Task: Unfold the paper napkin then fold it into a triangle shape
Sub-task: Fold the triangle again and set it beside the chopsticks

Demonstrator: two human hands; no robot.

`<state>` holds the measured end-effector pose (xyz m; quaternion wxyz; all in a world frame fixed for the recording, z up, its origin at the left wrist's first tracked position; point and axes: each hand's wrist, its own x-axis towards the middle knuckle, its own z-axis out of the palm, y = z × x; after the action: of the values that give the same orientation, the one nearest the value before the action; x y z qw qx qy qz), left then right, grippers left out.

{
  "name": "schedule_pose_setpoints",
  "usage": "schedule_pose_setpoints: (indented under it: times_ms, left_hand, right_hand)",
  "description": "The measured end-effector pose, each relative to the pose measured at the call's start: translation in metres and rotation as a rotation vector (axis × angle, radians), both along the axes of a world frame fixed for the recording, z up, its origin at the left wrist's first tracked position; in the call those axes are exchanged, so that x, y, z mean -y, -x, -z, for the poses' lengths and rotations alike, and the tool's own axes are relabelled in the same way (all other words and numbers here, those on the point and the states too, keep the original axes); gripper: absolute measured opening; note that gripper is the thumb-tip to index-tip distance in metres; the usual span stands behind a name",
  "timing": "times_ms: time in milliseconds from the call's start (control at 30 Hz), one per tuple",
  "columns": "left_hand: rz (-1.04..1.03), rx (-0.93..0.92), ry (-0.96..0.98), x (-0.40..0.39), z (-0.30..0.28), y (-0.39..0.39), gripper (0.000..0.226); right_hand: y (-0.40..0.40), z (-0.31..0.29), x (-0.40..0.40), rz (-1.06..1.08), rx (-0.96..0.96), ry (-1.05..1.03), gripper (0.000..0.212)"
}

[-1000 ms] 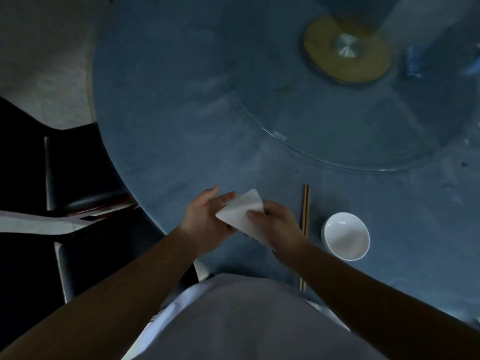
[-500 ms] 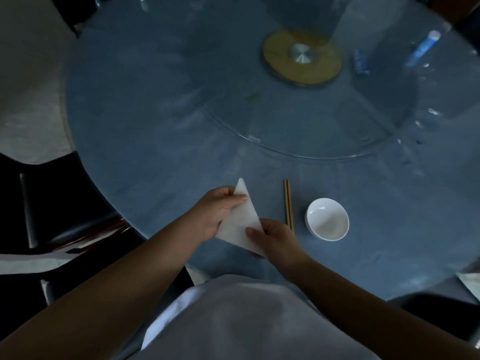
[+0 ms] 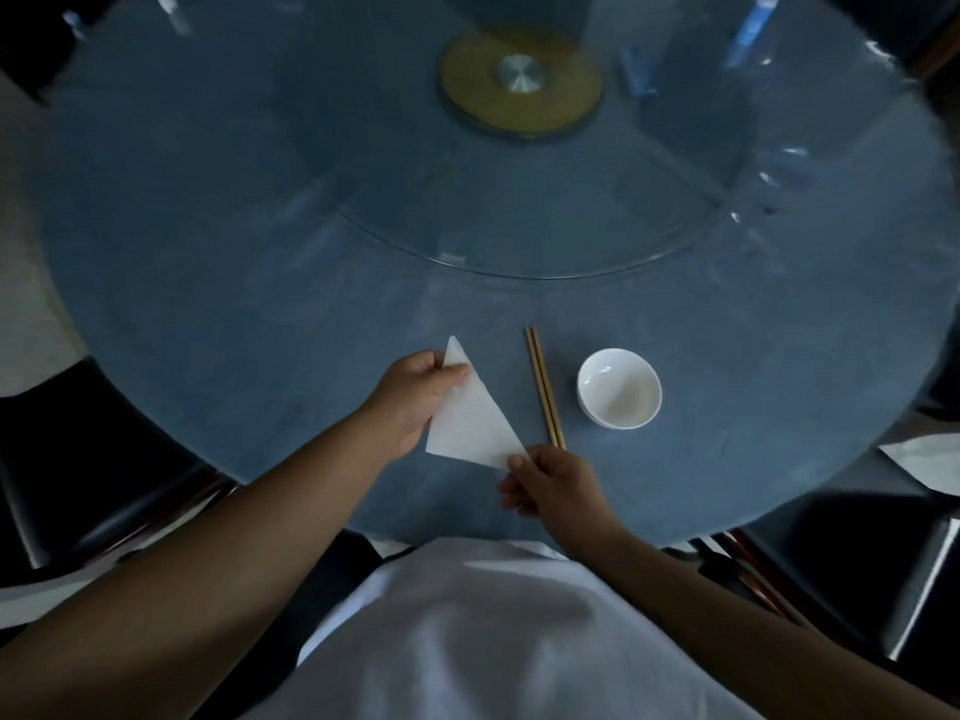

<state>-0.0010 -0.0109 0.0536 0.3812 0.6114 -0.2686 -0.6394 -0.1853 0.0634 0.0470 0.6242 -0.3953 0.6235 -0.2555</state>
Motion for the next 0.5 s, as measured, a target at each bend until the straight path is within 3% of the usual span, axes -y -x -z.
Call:
schedule_pose_setpoints:
  times_ms: [200, 500]
  left_hand:
    - [0.131, 0.104, 0.006, 0.017, 0.015, 0.022, 0.011]
    - [0.258, 0.139, -0.103, 0.035, 0.057, 0.032, 0.012]
  right_hand:
    - [0.017, 0.013, -0.004, 0.107, -0.077, -0.039, 0.027]
    - [0.026, 0.038, -0.014, 0.241, -0.017, -0.234, 0.022]
